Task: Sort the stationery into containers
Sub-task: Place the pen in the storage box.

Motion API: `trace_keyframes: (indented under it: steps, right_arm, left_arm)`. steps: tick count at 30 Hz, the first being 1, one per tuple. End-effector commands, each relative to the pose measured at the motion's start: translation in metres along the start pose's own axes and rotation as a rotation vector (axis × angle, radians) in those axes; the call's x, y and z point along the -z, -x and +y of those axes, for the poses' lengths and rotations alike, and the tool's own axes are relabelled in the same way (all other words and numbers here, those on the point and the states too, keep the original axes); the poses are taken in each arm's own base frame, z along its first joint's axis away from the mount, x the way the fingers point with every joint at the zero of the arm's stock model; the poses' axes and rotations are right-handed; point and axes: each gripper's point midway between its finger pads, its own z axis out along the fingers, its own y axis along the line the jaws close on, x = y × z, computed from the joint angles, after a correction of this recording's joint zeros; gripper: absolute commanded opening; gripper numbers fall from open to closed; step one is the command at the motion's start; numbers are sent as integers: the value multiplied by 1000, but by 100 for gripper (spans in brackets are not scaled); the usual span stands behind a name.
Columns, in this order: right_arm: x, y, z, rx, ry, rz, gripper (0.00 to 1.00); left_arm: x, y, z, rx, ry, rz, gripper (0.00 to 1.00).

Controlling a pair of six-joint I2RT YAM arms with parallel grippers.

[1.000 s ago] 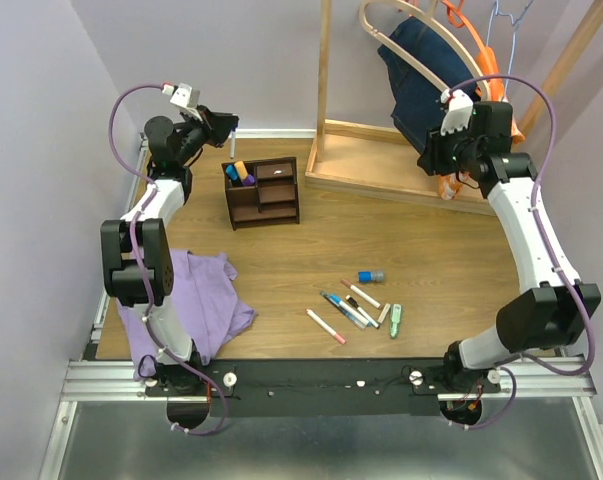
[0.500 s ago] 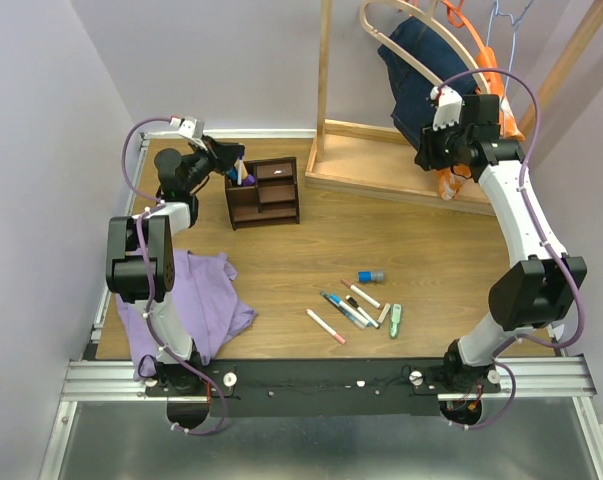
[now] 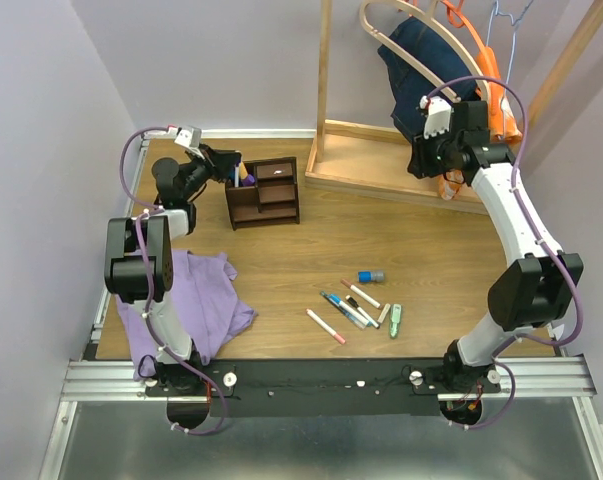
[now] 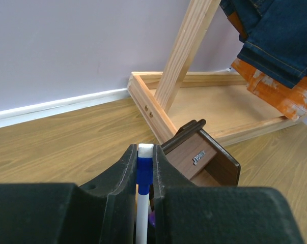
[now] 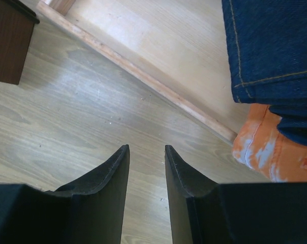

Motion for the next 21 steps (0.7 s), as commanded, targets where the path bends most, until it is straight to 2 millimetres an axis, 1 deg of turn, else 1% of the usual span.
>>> trace_keyframes:
  steps: [1,2,3,4,5,6,8,11,12,13,15,16,17,18,19,20,21]
  right_arm:
    - [5,0,3,19,-3,-6,42]
    - [6,-1,5,20,1,-7,42]
    - [6,-1,5,20,3,-8,42]
    - [5,-3,5,16,7,-6,43]
    - [6,-2,8,19,16,-13,43]
    - [6,-3,9,16,21,-12,43]
    - [7,-2,10,13,25,-21,43]
    - [10,-2,13,7,33,-31,43]
    - [11,-2,15,7,37,-36,43]
    - [14,-4,16,1,41,-38,43]
    - [18,-3,19,0,49,-52,43]
    - [18,-8,21,-9,52,-45,43]
    - [25,-4,22,-5,50,-64,43]
    - [26,-7,23,-7,52,-64,43]
    - [29,-8,25,-9,54,-69,43]
    - [34,-11,28,-9,55,-76,43]
    - [38,-13,29,-12,59,-80,43]
  left_arm:
    - [11,0,0,-24,-30,4,10]
    - [14,-3,-1,-23,-32,7,12]
    - [17,-1,-3,-32,-35,0,15]
    - [18,1,-4,-41,-35,-4,20]
    - [20,-2,-6,-47,-38,4,32]
    - [21,-3,-7,-46,-41,13,38]
    - [24,-2,-13,-65,-58,23,46]
    - [30,10,-17,-87,-57,19,53]
    - [32,8,-16,-74,-48,41,54]
    - [35,18,-19,-90,-48,34,54]
    - [43,23,-19,-98,-32,37,58]
    - [47,36,-26,-118,-35,21,60]
    - [51,41,-28,-127,-34,19,60]
    - [54,40,-36,-121,-53,46,60]
    - [58,53,-50,-182,-80,37,61]
    - [60,54,-61,-207,-113,50,63]
    - [63,39,-81,-182,-179,122,64]
